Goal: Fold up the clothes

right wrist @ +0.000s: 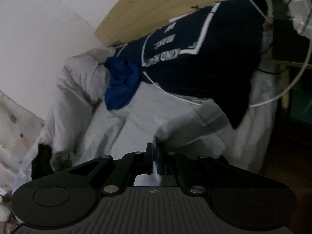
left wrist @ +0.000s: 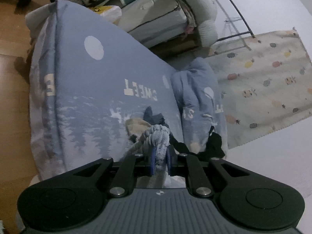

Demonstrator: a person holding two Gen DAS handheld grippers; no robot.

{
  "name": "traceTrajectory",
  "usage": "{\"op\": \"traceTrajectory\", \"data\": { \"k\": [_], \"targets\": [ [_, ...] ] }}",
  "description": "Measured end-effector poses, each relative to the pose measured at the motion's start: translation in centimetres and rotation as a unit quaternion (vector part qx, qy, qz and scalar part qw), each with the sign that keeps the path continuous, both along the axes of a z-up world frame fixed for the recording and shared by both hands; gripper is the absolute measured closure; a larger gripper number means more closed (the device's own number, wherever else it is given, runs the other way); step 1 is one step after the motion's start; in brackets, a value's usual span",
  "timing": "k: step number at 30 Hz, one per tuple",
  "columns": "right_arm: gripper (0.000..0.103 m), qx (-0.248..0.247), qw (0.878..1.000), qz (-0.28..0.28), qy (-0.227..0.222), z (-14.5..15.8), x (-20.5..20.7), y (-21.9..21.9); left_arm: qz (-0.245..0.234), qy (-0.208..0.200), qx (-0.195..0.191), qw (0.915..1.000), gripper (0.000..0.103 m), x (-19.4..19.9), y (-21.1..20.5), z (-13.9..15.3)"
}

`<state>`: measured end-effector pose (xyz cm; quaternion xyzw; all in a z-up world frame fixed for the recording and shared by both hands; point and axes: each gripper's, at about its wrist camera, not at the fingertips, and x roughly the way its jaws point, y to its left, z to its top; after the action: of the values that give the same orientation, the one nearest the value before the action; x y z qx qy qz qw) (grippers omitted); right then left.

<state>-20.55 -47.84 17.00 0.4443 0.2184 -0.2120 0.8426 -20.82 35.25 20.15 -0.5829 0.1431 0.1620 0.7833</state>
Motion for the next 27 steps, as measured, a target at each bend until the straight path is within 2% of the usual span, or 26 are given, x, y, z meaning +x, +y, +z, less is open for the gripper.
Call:
{"op": "traceTrajectory", "data": {
  "k": [6,9,14,18,22,27],
  "targets": [
    [0.1,0.007,0.999,-0.008,-0.036,2.0,6.6,-0.8,0.009,-0.006,-0.01,0.9999,0.088,5.1,0.0,1.5],
    [0.1,-0.005,0.999,-0.003,-0.051,3.7,11.4,-0.9,0.008,-0.001,-0.015,0.9999,0.088,7.3,-0.3,2.1],
    [0.1,-0.037,0.997,0.013,-0.07,6.7,21.9,0.2,0.014,0.013,-0.022,0.9996,0.088,12.3,-0.3,1.6],
    [0.1,-0.061,0.995,0.029,-0.07,8.0,32.1,1.6,0.026,0.04,-0.021,0.9987,0.087,17.4,0.0,0.1],
    [0.1,-0.107,0.991,0.061,-0.042,7.7,43.6,4.6,0.032,0.078,0.003,0.9964,0.087,22.7,0.9,-2.1],
    [0.1,-0.145,0.984,0.103,-0.003,3.9,55.0,9.5,0.034,0.128,0.028,0.9909,0.086,28.1,2.2,-5.8]
  ]
}}
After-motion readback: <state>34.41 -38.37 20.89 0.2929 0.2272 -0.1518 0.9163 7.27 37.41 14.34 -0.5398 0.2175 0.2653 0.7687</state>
